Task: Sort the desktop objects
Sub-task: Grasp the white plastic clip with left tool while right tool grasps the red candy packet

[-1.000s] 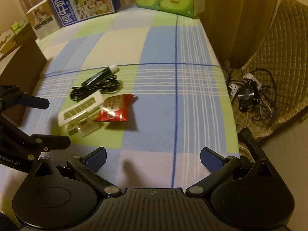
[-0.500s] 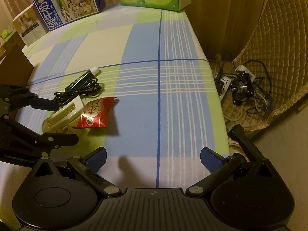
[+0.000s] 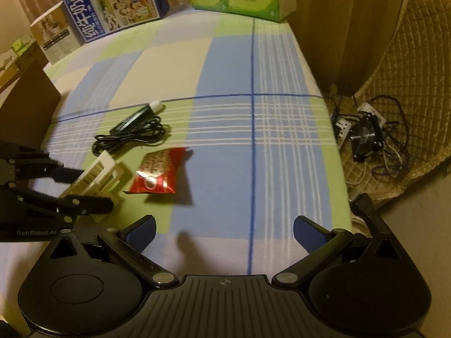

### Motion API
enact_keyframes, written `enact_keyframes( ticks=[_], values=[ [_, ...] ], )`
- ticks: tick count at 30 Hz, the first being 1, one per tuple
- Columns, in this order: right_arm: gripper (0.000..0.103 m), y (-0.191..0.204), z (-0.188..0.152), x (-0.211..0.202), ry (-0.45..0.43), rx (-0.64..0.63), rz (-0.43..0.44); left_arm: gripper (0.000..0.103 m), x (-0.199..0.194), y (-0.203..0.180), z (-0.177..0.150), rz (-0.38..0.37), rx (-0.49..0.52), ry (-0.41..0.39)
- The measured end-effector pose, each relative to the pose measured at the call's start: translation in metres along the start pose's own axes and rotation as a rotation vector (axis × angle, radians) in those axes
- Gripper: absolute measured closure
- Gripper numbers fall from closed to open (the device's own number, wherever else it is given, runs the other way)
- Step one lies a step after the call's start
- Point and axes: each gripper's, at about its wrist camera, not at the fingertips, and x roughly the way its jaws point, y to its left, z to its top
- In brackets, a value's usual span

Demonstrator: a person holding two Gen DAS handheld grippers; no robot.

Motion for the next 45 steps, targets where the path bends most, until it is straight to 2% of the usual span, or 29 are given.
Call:
enact_keyframes(
  ticks=[8, 13, 16, 17, 19, 21, 24, 25, 28, 29, 30, 35, 45],
  values=[
    [0.002, 0.022, 0.008, 0.003, -0.035, -0.066, 0.072, 0.066, -0.017, 0.034, -0.021, 0.147, -0.216, 0.004],
    [0.002, 0.037, 0.02, 0.013, -0.066, -0.103, 0.085, 0.065, -0.021, 0.048, -0.027, 0.2, -0.328, -0.008],
    [0.004, 0.047, 0.028, 0.022, -0.082, -0.136, 0.078, 0.065, -0.022, 0.05, -0.03, 0.199, -0.36, -0.013],
    [0.012, 0.051, 0.03, 0.026, -0.084, -0.147, 0.072, 0.064, -0.023, 0.051, -0.031, 0.2, -0.363, -0.013],
    [0.021, 0.055, 0.035, 0.036, -0.063, -0.16, 0.053, 0.063, -0.023, 0.051, -0.031, 0.201, -0.363, -0.013],
    [0.025, 0.056, 0.037, 0.044, -0.05, -0.153, 0.041, 0.063, -0.023, 0.05, -0.03, 0.201, -0.361, -0.012],
    [0.036, 0.057, 0.038, 0.051, -0.033, -0.148, 0.037, 0.062, -0.02, 0.048, -0.03, 0.21, -0.343, -0.014],
    [0.045, 0.057, 0.037, 0.053, -0.027, -0.153, 0.036, 0.062, -0.02, 0.048, -0.029, 0.213, -0.339, -0.015],
    [0.056, 0.059, 0.034, 0.054, -0.038, -0.188, 0.013, 0.062, -0.019, 0.049, -0.029, 0.214, -0.341, -0.017],
    [0.064, 0.059, 0.033, 0.054, -0.04, -0.199, 0.009, 0.062, -0.019, 0.049, -0.028, 0.214, -0.341, -0.018],
    [0.068, 0.06, 0.033, 0.053, -0.041, -0.207, 0.008, 0.062, -0.018, 0.049, -0.028, 0.214, -0.339, -0.018],
    [0.073, 0.057, 0.028, 0.05, -0.038, -0.227, 0.008, 0.064, -0.018, 0.046, -0.029, 0.219, -0.322, -0.019],
    [0.074, 0.054, 0.014, 0.036, -0.008, -0.214, 0.037, 0.067, -0.026, 0.042, -0.037, 0.191, -0.318, -0.02]
  ],
)
